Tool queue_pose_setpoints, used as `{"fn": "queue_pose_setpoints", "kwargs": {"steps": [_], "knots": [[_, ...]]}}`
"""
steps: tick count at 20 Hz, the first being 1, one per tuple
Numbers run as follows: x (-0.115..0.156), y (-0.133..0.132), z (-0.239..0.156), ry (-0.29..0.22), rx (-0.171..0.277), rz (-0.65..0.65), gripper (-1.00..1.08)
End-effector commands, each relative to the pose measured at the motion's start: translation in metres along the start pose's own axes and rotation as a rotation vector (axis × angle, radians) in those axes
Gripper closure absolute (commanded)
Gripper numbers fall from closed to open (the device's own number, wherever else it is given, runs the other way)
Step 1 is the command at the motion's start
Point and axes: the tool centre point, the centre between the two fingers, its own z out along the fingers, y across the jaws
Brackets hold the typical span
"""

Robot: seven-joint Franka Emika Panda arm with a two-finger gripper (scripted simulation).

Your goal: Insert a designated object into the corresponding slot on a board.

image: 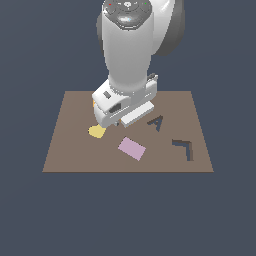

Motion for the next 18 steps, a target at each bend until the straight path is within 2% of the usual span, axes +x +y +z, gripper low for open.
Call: {"fn": "queue_pose_setpoints", "kwargs": {"steps": [1, 18], "knots": [[0.0002, 0.0003, 0.0014, 0.001, -0.001, 0.000, 1.08], [0.0004, 0.0010, -0.0021, 0.001, -0.001, -0.002, 1.08]]}}
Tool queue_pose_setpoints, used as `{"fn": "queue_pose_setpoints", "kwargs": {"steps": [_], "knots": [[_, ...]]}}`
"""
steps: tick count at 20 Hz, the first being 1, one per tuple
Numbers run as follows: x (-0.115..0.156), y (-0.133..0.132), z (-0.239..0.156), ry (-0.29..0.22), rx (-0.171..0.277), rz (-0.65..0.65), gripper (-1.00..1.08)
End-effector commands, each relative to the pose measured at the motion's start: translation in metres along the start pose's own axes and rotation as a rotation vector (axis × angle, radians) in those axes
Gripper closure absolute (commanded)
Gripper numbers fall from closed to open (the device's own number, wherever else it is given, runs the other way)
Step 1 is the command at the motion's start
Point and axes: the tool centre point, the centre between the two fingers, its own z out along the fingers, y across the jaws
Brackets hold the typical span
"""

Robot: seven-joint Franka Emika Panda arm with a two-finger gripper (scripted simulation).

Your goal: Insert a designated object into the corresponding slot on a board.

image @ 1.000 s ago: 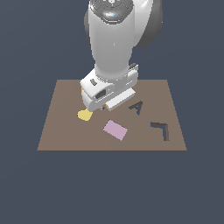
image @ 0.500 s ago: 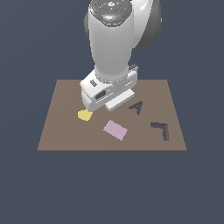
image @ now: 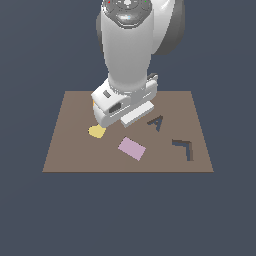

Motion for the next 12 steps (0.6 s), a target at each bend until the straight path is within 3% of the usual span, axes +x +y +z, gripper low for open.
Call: {"fn": "queue_pose_setpoints", "kwargs": {"steps": [1, 12], "knots": [[0.000, 0.001, 0.000, 0.000, 0.000, -0.005, 1.08], [0.011, 0.012, 0.000, 0.000, 0.000, -0.138, 1.08]]}}
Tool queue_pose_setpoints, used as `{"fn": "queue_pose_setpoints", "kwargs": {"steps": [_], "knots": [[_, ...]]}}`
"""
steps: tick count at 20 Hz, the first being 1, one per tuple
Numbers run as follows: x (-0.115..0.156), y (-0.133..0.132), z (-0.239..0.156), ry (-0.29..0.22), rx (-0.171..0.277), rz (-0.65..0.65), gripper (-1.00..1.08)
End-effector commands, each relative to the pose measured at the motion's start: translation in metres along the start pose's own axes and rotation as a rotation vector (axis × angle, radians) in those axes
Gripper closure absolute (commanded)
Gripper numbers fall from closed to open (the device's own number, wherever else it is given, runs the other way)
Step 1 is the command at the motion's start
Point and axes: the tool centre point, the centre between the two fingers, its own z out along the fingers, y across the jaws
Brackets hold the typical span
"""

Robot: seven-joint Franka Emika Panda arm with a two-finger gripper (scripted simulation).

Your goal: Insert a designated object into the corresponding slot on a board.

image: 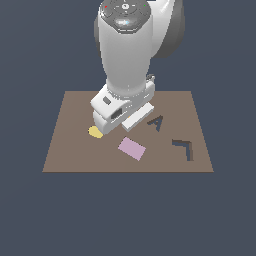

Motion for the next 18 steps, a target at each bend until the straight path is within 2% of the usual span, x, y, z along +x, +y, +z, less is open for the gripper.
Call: {"fn": "queue_pose_setpoints", "kwargs": {"steps": [1, 9, 18], "knots": [[0.004, 0.004, 0.000, 0.000, 0.000, -0.047, 1.08], [0.024, 0.022, -0.001, 0.001, -0.001, -0.269, 1.08], [0.063, 0.039, -0.003, 0.001, -0.002, -0.629, 1.08]]}}
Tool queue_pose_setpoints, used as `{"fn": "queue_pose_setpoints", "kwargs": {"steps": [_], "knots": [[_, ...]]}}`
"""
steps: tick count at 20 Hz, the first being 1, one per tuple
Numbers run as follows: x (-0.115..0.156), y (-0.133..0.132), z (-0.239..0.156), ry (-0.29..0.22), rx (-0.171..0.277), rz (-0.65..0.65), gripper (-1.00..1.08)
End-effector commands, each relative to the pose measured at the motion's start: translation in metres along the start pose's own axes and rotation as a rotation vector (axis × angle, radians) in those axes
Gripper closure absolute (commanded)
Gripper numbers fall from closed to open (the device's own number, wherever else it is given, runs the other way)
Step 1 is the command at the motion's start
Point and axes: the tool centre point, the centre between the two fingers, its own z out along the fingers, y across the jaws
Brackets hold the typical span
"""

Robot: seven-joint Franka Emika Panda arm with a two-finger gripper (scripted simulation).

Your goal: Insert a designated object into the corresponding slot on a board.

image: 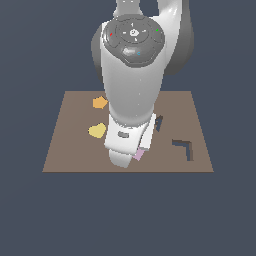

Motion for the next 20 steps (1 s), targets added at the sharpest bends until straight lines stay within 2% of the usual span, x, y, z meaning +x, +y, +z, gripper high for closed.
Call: {"fn": "queue_pose_setpoints", "kwargs": {"steps": [1, 11, 20], "knots": [[0.009, 0.010, -0.001, 0.000, 0.000, -0.108, 1.08], [0.054, 0.036, -0.002, 0.001, -0.001, -0.540, 1.08], [0.103, 0.040, -0.003, 0.002, -0.001, -0.936, 1.08]]}}
